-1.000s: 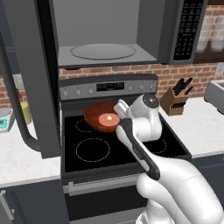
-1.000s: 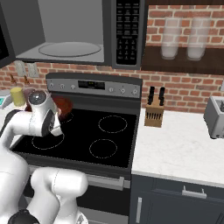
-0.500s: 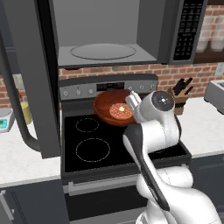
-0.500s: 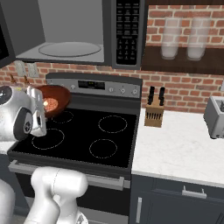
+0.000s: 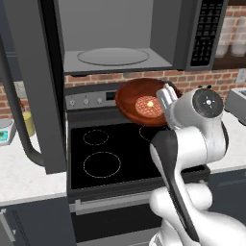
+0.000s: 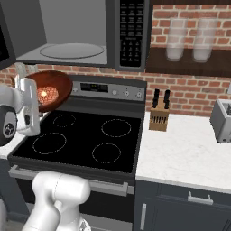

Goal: Open the microwave, place the bowl with waffle inside the microwave, then close the microwave door and turn it on.

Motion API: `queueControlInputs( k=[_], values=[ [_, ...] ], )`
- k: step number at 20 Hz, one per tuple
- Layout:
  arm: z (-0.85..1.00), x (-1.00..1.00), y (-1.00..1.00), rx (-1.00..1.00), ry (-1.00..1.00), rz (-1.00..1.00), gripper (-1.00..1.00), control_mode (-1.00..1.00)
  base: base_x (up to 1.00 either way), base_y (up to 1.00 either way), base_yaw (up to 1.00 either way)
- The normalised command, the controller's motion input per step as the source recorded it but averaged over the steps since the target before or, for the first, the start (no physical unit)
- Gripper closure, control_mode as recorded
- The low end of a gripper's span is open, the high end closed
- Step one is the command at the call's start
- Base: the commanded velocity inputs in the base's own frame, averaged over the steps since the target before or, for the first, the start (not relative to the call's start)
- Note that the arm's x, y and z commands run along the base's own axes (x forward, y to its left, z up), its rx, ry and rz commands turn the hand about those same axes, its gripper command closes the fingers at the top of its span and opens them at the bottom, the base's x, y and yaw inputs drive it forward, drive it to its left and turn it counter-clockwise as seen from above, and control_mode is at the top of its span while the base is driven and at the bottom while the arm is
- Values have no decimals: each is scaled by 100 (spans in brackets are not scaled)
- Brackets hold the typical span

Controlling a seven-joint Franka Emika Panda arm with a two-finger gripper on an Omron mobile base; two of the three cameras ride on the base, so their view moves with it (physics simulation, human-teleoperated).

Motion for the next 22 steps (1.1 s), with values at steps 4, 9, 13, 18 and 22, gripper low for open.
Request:
queueControlInputs(
  k=[4, 9, 13, 18, 22],
  values=[
    [79, 11, -19, 2, 2, 0, 100, -100, 0, 0, 0],
    [71, 6, 0, 0, 0, 3, 100, -100, 0, 0, 0],
    [59, 17, 0, 0, 0, 3, 100, -100, 0, 0, 0],
    [36, 53, 0, 0, 0, 2, 100, -100, 0, 0, 0],
    [25, 80, 0, 0, 3, 2, 100, -100, 0, 0, 0]
  ],
)
